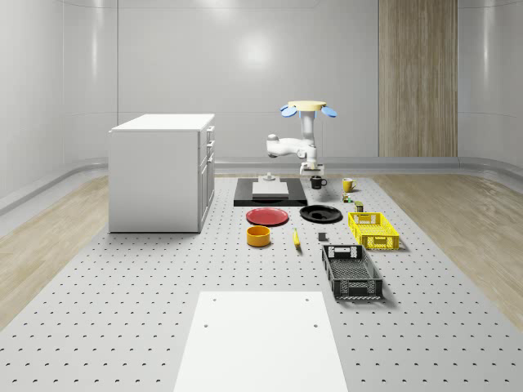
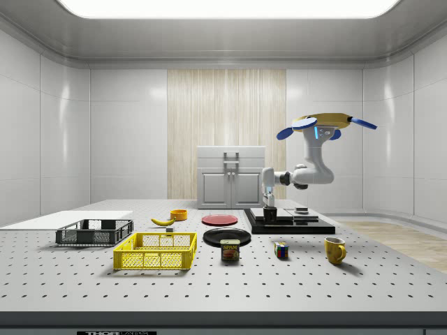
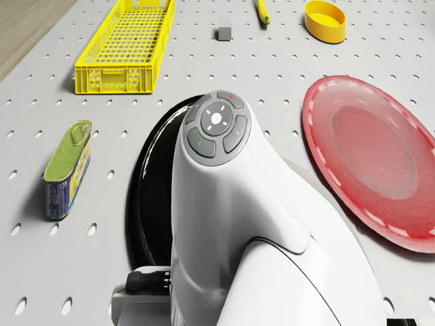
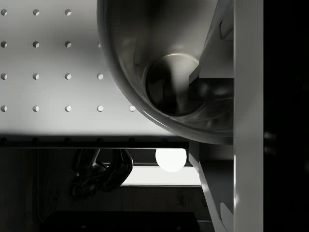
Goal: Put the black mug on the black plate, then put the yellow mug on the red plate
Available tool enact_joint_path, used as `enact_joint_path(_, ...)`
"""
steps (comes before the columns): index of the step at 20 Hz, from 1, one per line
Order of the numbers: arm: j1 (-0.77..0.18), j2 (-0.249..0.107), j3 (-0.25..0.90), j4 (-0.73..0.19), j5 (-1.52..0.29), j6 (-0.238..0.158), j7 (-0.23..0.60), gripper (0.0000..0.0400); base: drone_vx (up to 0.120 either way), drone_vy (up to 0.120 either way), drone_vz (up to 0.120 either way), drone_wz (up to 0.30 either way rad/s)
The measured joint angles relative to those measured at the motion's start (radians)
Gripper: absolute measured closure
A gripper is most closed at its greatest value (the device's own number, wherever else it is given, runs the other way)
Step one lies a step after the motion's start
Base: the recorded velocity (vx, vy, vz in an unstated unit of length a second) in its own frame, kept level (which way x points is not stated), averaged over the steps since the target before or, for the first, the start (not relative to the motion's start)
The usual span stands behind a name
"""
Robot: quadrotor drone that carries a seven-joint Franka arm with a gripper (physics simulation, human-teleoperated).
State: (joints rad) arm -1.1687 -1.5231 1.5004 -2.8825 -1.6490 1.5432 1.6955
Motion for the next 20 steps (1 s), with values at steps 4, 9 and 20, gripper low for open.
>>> enact_joint_path(4, -0.001, -0.008, 0.001, 0.000, 0.003, 0.008, 0.001, 0.0300, 0.120, 0.000, 0.000, 0.000)
enact_joint_path(9, -0.001, -0.018, 0.002, 0.000, 0.007, 0.017, 0.001, 0.0300, 0.120, 0.000, 0.000, 0.000)
enact_joint_path(20, -0.003, -0.036, 0.005, 0.001, 0.014, 0.034, 0.002, 0.0300, 0.120, 0.000, 0.000, 0.000)
